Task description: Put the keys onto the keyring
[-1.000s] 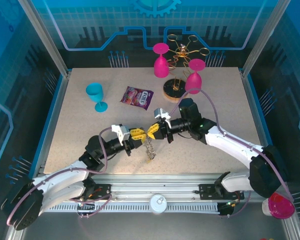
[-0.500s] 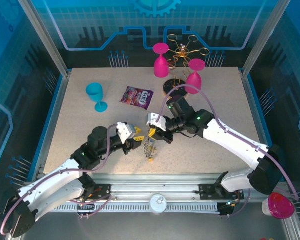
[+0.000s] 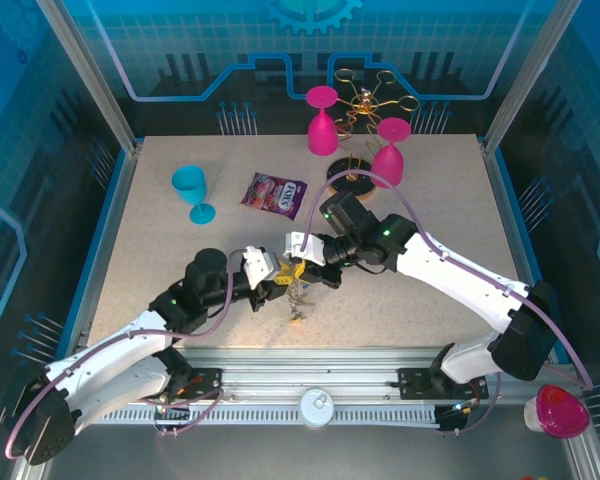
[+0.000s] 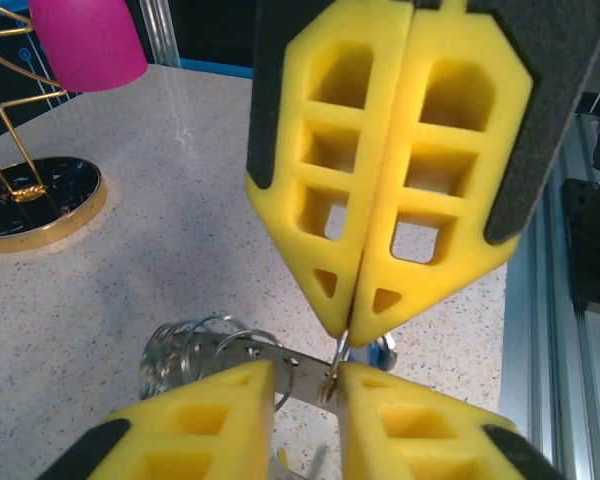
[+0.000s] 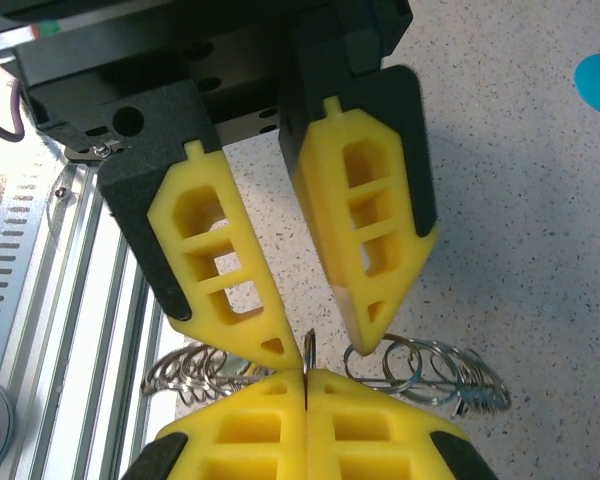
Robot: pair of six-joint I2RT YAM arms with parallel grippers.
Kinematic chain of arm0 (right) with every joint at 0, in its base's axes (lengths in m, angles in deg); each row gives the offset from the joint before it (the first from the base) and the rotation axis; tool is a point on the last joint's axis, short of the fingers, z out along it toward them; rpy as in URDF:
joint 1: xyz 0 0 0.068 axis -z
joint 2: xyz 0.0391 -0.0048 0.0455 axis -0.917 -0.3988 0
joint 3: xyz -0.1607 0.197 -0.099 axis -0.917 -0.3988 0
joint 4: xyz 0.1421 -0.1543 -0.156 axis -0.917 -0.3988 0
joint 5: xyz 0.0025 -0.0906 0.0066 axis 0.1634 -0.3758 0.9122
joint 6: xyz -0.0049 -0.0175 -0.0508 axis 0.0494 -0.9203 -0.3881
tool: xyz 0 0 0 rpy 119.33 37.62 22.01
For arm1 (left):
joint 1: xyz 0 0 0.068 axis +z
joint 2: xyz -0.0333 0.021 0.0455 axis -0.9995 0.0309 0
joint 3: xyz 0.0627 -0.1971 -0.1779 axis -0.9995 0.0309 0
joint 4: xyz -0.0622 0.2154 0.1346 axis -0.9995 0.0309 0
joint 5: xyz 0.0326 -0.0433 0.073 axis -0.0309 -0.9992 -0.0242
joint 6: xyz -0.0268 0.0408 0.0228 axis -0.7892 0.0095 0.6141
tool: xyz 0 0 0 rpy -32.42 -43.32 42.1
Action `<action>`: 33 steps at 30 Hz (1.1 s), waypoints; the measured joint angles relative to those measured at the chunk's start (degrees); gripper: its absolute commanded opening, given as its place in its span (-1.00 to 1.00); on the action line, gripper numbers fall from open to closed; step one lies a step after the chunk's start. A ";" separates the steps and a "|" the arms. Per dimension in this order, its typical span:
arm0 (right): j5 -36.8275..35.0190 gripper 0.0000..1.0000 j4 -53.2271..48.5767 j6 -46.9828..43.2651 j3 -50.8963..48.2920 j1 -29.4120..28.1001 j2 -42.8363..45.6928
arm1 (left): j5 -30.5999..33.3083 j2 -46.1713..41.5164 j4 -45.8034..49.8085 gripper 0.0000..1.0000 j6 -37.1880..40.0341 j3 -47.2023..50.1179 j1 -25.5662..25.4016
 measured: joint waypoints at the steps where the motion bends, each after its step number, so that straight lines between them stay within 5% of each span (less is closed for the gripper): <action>1: 0.15 -1.00 0.00 0.02 0.02 0.00 0.00 | -0.17 0.00 -0.04 -0.69 0.02 0.00 0.00; 8: 2.43 -1.00 2.54 1.99 -0.98 1.03 0.52 | -1.18 0.15 -1.25 -1.00 -0.15 0.04 0.00; 10: 5.27 -0.53 5.60 4.09 -3.67 2.64 2.03 | -1.31 0.15 -2.40 -1.00 -0.42 0.33 0.00; 13: 10.91 -0.40 11.47 8.02 -9.38 6.62 5.53 | -1.68 0.15 -5.68 -1.00 -1.44 1.60 0.00; 17: 15.30 -0.32 18.16 12.31 -15.52 11.78 9.64 | -1.73 0.15 -9.18 -1.00 -2.78 3.56 0.11; 25: 17.97 -0.29 23.19 13.81 -17.51 11.34 10.54 | -1.68 0.15 -14.23 -1.00 -4.44 5.38 0.11; 33: 10.19 -0.26 25.42 11.61 -20.22 7.28 11.58 | 1.84 0.15 -15.37 -1.00 -9.53 5.40 0.11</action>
